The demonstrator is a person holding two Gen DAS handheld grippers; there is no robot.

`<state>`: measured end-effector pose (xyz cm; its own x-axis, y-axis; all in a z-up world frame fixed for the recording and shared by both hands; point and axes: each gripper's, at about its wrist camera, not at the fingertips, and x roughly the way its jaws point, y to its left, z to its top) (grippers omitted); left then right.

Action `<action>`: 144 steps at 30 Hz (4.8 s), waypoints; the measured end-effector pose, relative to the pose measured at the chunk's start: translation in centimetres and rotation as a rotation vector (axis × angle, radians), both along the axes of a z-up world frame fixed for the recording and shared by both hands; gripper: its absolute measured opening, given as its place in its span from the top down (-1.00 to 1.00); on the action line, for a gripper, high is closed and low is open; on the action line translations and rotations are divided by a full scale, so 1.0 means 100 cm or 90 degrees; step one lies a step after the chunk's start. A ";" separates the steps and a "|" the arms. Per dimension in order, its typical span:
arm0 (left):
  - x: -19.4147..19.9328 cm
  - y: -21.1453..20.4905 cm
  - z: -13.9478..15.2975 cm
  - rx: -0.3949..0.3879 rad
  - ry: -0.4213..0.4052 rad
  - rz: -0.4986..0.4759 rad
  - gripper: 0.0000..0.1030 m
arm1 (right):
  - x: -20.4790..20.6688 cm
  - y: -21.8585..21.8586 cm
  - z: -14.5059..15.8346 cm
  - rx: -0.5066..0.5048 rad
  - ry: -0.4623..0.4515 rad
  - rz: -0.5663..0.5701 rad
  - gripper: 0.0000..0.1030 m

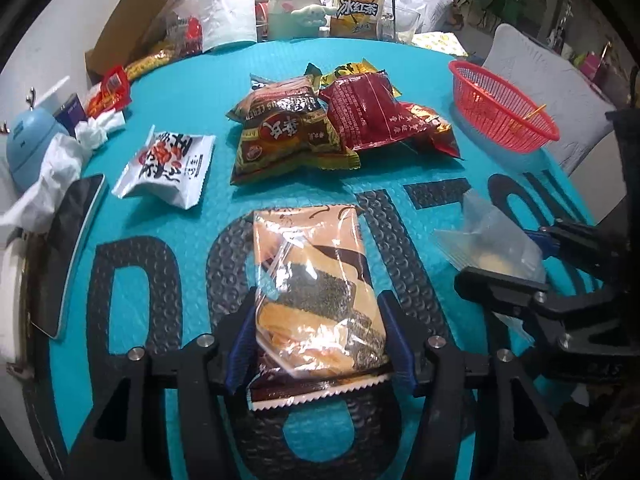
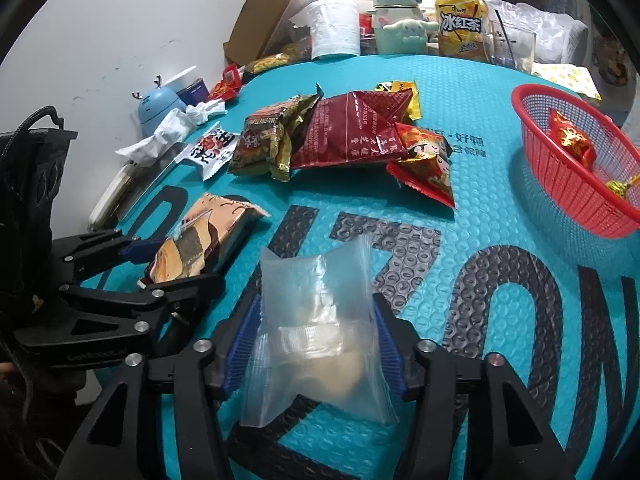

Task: Organize snacks

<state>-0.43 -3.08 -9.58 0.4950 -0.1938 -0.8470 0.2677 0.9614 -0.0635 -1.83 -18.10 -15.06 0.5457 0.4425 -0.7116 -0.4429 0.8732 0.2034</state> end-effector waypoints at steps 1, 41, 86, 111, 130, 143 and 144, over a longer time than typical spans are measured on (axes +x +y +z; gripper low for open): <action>0.001 -0.002 -0.001 0.005 -0.002 -0.003 -0.30 | 0.000 0.000 0.000 -0.001 0.001 0.000 -0.11; -0.009 -0.016 0.018 -0.085 -0.018 -0.062 0.00 | -0.024 -0.010 0.010 -0.004 -0.049 -0.026 0.17; 0.039 -0.145 0.116 -0.120 -0.159 -0.253 0.00 | -0.015 -0.145 0.094 0.003 -0.200 -0.206 0.17; 0.153 -0.209 0.106 -0.115 -0.148 -0.259 0.00 | 0.105 -0.205 0.120 -0.043 -0.238 -0.233 0.17; 0.178 -0.224 0.067 -0.076 -0.109 -0.236 0.00 | 0.144 -0.203 0.078 -0.070 -0.193 -0.209 0.07; 0.181 -0.235 0.065 -0.013 -0.125 -0.218 -0.21 | 0.142 -0.216 0.070 -0.057 -0.146 -0.235 -0.14; 0.181 -0.234 0.066 -0.015 -0.125 -0.215 -0.25 | 0.141 -0.217 0.069 -0.057 -0.145 -0.237 -0.15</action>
